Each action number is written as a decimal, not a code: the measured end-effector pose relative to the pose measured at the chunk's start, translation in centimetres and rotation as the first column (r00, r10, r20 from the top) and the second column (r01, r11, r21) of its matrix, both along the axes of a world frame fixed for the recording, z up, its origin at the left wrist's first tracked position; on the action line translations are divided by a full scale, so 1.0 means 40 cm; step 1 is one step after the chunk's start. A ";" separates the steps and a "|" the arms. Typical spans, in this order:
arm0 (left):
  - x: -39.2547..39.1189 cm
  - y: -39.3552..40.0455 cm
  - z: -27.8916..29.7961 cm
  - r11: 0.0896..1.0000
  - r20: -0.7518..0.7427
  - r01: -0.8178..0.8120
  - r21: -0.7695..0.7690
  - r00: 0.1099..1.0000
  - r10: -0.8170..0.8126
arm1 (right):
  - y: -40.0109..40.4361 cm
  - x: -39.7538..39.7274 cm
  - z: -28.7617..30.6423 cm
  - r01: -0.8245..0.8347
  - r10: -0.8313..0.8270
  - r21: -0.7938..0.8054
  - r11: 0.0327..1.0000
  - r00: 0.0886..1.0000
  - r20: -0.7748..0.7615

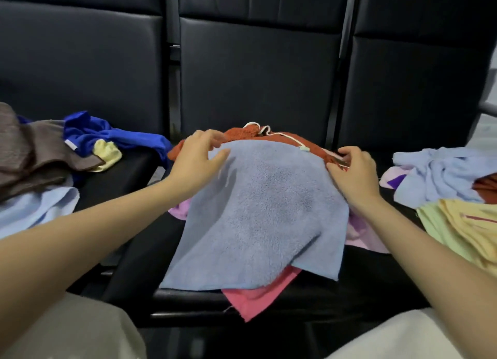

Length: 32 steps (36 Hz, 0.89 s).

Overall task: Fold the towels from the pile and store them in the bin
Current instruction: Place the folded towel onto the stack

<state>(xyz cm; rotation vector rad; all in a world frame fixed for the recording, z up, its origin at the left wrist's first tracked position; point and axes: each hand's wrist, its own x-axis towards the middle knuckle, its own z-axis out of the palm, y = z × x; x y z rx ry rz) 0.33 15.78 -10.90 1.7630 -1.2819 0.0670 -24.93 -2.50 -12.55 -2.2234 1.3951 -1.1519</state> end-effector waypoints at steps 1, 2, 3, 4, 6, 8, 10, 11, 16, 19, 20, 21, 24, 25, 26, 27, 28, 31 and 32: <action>-0.027 0.017 0.002 0.996 0.001 0.085 0.006 0.996 -0.085 | 0.016 -0.006 0.007 -0.036 0.037 -0.030 0.999 0.999 0.039; -0.051 0.031 0.004 0.987 -0.025 0.161 0.019 0.987 -0.161 | 0.029 -0.011 0.013 -0.080 0.084 -0.051 0.995 0.994 0.070; -0.077 0.047 0.005 0.974 -0.067 0.224 0.035 0.973 -0.222 | 0.051 -0.017 0.017 -0.134 0.140 -0.069 0.989 0.987 0.083; -0.096 0.058 0.008 0.961 -0.099 0.272 0.053 0.959 -0.266 | 0.071 -0.019 0.025 -0.188 0.195 -0.085 0.978 0.978 0.075; -0.128 0.082 0.004 0.930 -0.108 0.351 0.114 0.935 -0.339 | 0.123 -0.027 0.039 -0.325 0.327 -0.070 0.943 0.945 0.011; -0.152 0.109 -0.010 0.885 -0.021 0.423 0.193 0.904 -0.427 | 0.177 -0.045 0.039 -0.460 0.461 0.033 0.887 0.885 -0.058; -0.170 0.137 -0.026 0.834 0.079 0.481 0.269 0.852 -0.517 | 0.224 -0.064 0.025 -0.549 0.563 0.137 0.825 0.820 -0.104; -0.180 0.152 -0.036 0.806 0.109 0.511 0.298 0.821 -0.560 | 0.244 -0.075 0.013 -0.577 0.598 0.165 0.800 0.789 -0.139; -0.220 0.209 -0.100 0.726 0.200 0.529 0.440 0.730 -0.654 | 0.329 -0.120 -0.045 -0.737 0.697 0.082 0.671 0.588 -0.412; -0.216 0.223 -0.131 0.748 0.352 0.479 0.460 0.675 -0.649 | 0.338 -0.136 -0.072 -0.728 0.664 0.071 0.681 0.575 -0.478; -0.214 0.225 -0.134 0.751 0.352 0.488 0.445 0.676 -0.647 | 0.337 -0.142 -0.074 -0.716 0.658 0.068 0.695 0.595 -0.461; -0.213 0.228 -0.134 0.753 0.329 0.501 0.426 0.690 -0.645 | 0.334 -0.146 -0.076 -0.705 0.647 0.059 0.707 0.610 -0.457; -0.206 0.231 -0.132 0.752 0.236 0.533 0.387 0.732 -0.639 | 0.328 -0.159 -0.078 -0.688 0.594 0.025 0.725 0.607 -0.527; -0.204 0.231 -0.132 0.749 0.209 0.539 0.385 0.740 -0.639 | 0.326 -0.161 -0.079 -0.686 0.577 0.009 0.727 0.604 -0.549; -0.203 0.232 -0.132 0.746 0.183 0.544 0.383 0.747 -0.639 | 0.323 -0.162 -0.078 -0.683 0.569 0.003 0.730 0.605 -0.557; -0.201 0.231 -0.133 0.744 0.158 0.549 0.381 0.754 -0.638 | 0.321 -0.162 -0.075 -0.680 0.574 0.008 0.733 0.613 -0.542; -0.200 0.231 -0.131 0.742 0.133 0.553 0.380 0.761 -0.635 | 0.323 -0.161 -0.066 -0.675 0.589 0.018 0.738 0.630 -0.506; -0.196 0.229 -0.119 0.749 0.083 0.554 0.363 0.782 -0.618 | 0.317 -0.160 -0.036 -0.625 0.604 0.041 0.780 0.733 -0.313; -0.194 0.227 -0.111 0.761 0.073 0.550 0.344 0.792 -0.606 | 0.314 -0.164 -0.026 -0.592 0.589 0.058 0.804 0.779 -0.216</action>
